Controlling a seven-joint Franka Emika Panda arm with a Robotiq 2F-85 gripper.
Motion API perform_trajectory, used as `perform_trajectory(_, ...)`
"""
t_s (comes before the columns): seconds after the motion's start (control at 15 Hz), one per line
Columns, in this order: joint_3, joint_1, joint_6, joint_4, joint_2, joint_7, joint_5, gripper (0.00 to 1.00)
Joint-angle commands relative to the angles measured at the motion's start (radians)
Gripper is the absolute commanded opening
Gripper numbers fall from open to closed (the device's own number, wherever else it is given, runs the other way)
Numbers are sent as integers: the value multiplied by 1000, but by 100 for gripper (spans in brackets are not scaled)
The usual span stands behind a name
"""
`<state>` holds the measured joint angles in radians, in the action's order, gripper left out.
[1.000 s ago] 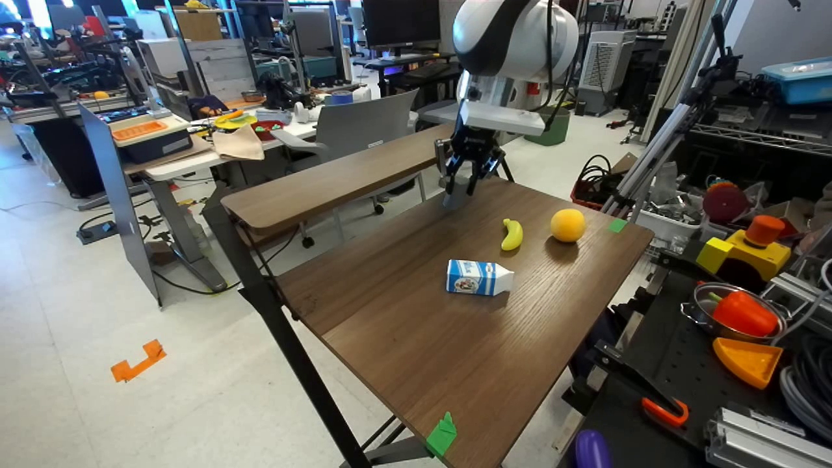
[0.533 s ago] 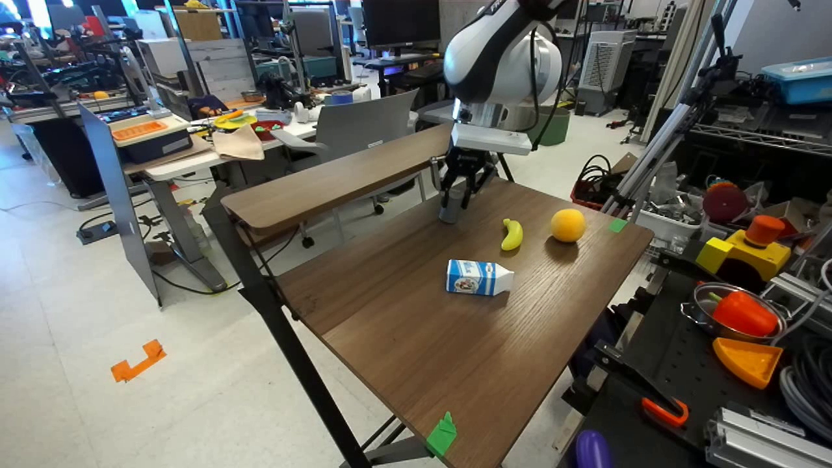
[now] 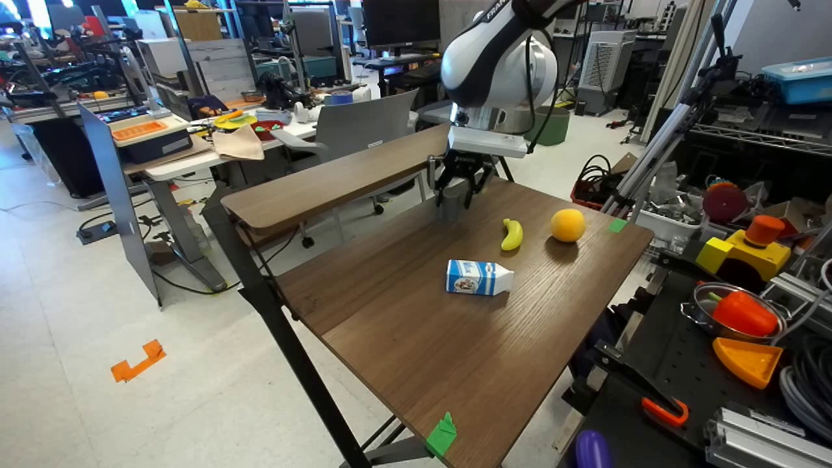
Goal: Move the cylinder forward
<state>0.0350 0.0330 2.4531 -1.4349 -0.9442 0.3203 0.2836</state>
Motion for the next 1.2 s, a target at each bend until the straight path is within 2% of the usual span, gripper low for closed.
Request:
perform_trajectory(0.0, 9, -6, -6, 12, -6, 25, -15, 98)
perform_trajectory(0.27, 14, -12, 4, -73, 66, 17, -19, 100)
perform_trajectory(0.6, 26, -9, -9, -317, 290, 1, -22, 100)
perform_trajectory(0.8, 45, -9, -56, -466, 445, -7, -42, 100)
perform_trajectory(1.0, 83, -17, -204, -588, 595, 8, -126, 100)
perform_trajectory(1.07, 100, -24, -275, -608, 631, 32, -176, 100)
perform_trajectory(1.13, 67, -1, -201, -515, 527, 7, -123, 100)
